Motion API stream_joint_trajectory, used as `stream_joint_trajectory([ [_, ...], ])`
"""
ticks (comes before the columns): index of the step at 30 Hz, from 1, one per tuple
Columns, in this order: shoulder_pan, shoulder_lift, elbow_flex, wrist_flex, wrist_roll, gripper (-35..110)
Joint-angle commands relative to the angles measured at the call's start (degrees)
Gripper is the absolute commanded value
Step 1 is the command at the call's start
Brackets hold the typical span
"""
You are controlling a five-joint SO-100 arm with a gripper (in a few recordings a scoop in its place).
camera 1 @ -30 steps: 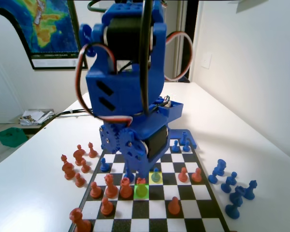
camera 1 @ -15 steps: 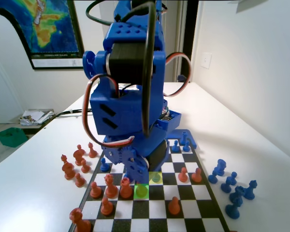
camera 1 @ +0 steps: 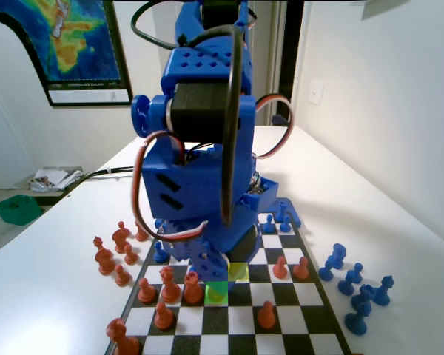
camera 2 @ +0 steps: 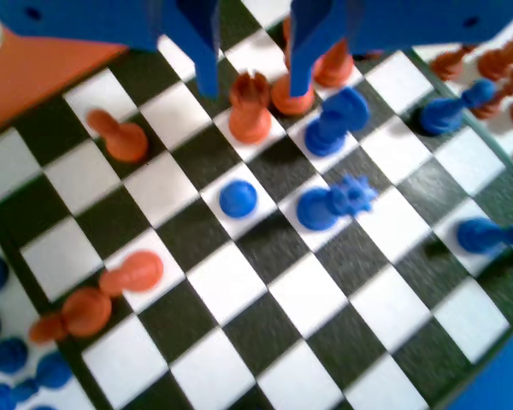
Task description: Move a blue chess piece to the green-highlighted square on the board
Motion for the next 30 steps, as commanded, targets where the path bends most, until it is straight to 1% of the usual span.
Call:
stream_joint_trajectory([
  [1, 0.2, 1.3, -3.2, 0.4, -0.3, 15],
  [22, -0.2, -0.2, -1.7, -1.1, -1.1, 15],
  [30, -0.6, -0.1, -3.0, 1.2, -1.0, 15],
])
